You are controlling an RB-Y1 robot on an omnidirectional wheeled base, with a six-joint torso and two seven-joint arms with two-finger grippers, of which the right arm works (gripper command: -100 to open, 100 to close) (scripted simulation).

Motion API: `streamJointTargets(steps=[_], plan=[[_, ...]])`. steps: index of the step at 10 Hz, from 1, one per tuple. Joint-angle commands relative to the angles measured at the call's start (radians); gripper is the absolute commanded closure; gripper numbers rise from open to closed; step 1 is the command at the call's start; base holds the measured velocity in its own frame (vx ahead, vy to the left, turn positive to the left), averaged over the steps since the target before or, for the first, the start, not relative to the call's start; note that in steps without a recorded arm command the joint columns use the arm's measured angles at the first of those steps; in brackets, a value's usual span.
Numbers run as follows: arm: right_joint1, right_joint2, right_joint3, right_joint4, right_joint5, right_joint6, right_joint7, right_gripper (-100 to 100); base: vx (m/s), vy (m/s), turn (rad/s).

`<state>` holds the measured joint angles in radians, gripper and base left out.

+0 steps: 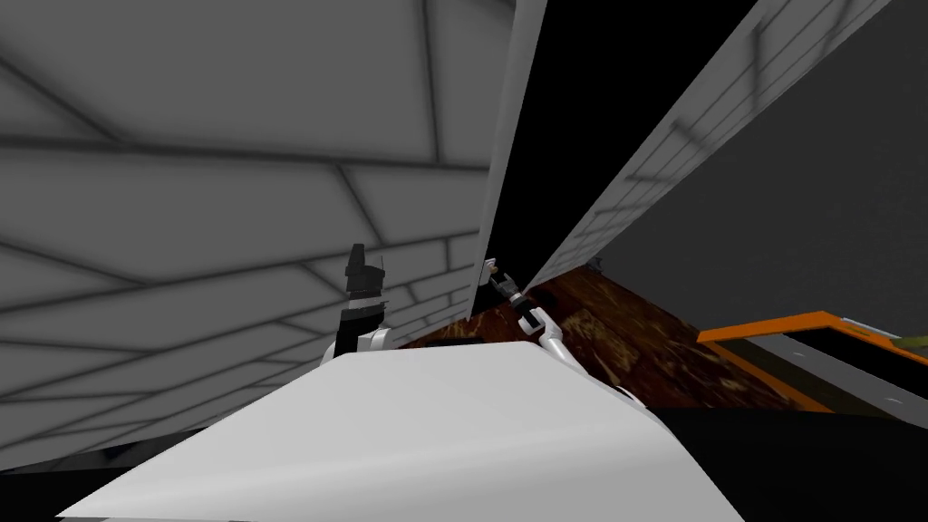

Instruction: Pull the door open

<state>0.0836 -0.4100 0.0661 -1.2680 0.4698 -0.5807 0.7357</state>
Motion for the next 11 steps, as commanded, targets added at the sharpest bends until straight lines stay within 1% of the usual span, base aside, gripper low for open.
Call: streamJointTargets(steps=[1,3,4,5,6,11], plan=[[-0.012,-0.011,-0.028,0.039,-0.012,-0.019,-0.001,-100,0.134,0.082,0.16],[-0.021,-0.018,-0.045,0.063,-0.02,-0.028,-0.002,-100,0.142,0.072,0.109],[-0.029,-0.024,-0.062,0.086,-0.027,-0.037,-0.003,-100,0.113,0.048,0.124],[-0.022,-0.022,-0.053,0.072,-0.024,-0.035,-0.003,-100,0.029,-0.004,0.03],[-0.022,-0.022,-0.053,0.072,-0.024,-0.035,-0.003,100,-0.032,-0.017,-0.018],[-0.022,-0.022,-0.053,0.072,-0.024,-0.035,-0.003,100,-0.004,0.001,0.0]])
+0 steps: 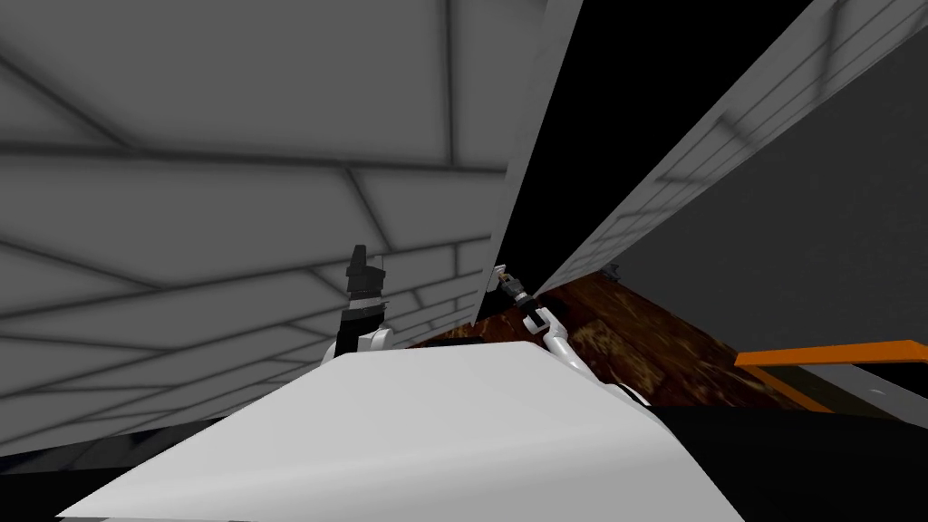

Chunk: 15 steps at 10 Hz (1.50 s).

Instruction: Pull the door open

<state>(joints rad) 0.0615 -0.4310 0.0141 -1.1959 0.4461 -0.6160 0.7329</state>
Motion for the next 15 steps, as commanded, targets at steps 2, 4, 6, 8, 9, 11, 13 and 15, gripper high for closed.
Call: streamJointTargets(steps=[2,4,6,8,9,11,13,15], plan=[[-0.008,0.002,0.003,0.008,-0.028,0.003,-0.044,100,-0.05,-0.034,0.079],[-0.014,0.003,0.006,0.014,-0.049,0.005,-0.077,100,-0.045,-0.036,0.062],[-0.021,0.004,0.008,0.021,-0.071,0.007,-0.112,100,-0.042,-0.035,0.08],[-0.03,0.006,0.012,0.03,-0.102,0.01,-0.16,100,-0.058,-0.048,0.086],[-0.034,0.007,0.013,0.035,-0.117,0.012,-0.184,100,-0.073,-0.039,0.092],[-0.044,0.008,0.017,0.045,-0.151,0.015,-0.238,100,-0.073,-0.056,0.099],[-0.056,0.011,0.022,0.056,-0.19,0.019,-0.292,100,-0.082,-0.059,0.107],[-0.061,0.012,0.024,0.062,-0.209,0.021,-0.327,100,-0.075,-0.059,0.091]])
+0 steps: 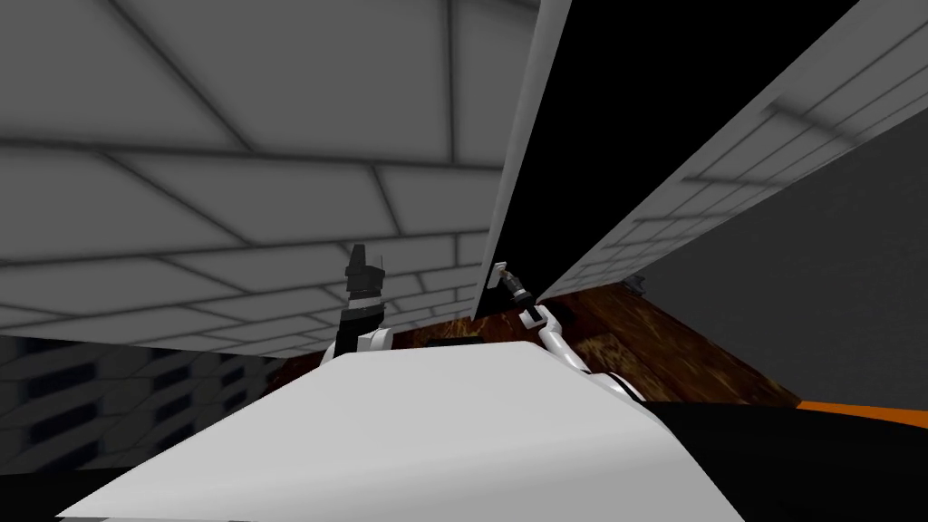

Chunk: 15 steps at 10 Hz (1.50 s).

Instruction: Pull the door open

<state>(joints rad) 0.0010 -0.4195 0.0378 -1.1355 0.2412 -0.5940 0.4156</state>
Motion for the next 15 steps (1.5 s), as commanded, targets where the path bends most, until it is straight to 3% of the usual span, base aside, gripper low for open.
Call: streamJointTargets(steps=[1,5,6,8,9,11,12,14,15], plan=[[-0.007,0.001,0.003,0.008,-0.025,0.001,-0.043,100,-0.047,-0.035,0.071],[-0.027,0.005,0.01,0.028,-0.092,0.008,-0.139,100,-0.064,-0.043,0.097],[-0.027,0.005,0.01,0.028,-0.092,0.008,-0.146,100,-0.058,-0.046,0.059],[-0.041,0.008,0.016,0.042,-0.14,0.013,-0.209,100,-0.061,-0.045,0.096],[-0.041,0.008,0.016,0.042,-0.14,0.013,-0.219,100,-0.053,-0.042,0.066],[-0.055,0.01,0.021,0.056,-0.19,0.018,-0.282,100,-0.068,-0.059,0.126],[-0.055,0.01,0.021,0.056,-0.19,0.018,-0.294,100,-0.063,-0.052,0.055],[-0.07,0.013,0.027,0.071,-0.241,0.023,-0.357,100,-0.069,-0.045,0.11],[-0.07,0.013,0.027,0.071,-0.241,0.023,-0.371,100,-0.065,-0.044,0.06]])
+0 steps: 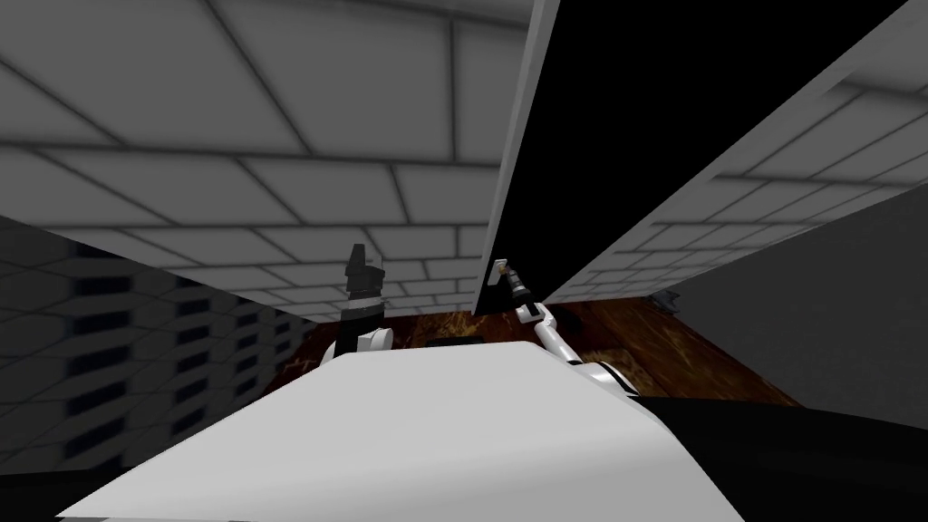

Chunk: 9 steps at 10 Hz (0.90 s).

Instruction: Pull the door open

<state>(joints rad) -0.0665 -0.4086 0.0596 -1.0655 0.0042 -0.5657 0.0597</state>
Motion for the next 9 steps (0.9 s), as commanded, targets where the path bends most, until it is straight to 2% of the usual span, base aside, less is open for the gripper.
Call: streamJointTargets(steps=[1,2,4,5,6,7,9], plan=[[-0.011,0.004,0.008,0.009,-0.03,-0.003,-0.05,100,-0.066,-0.05,0.087],[-0.011,0.004,0.008,0.009,-0.03,-0.003,-0.054,100,-0.055,-0.036,0.057],[-0.026,0.007,0.014,0.025,-0.083,0.002,-0.119,100,-0.073,-0.049,0.139],[-0.026,0.007,0.014,0.025,-0.083,0.002,-0.133,100,-0.06,-0.049,0.052],[-0.034,0.008,0.018,0.033,-0.11,0.005,-0.169,100,-0.063,-0.038,0.084],[-0.034,0.008,0.018,0.033,-0.11,0.005,-0.173,100,-0.047,-0.033,0.051],[-0.05,0.011,0.024,0.049,-0.164,0.01,-0.238,100,-0.071,-0.046,0.114]])
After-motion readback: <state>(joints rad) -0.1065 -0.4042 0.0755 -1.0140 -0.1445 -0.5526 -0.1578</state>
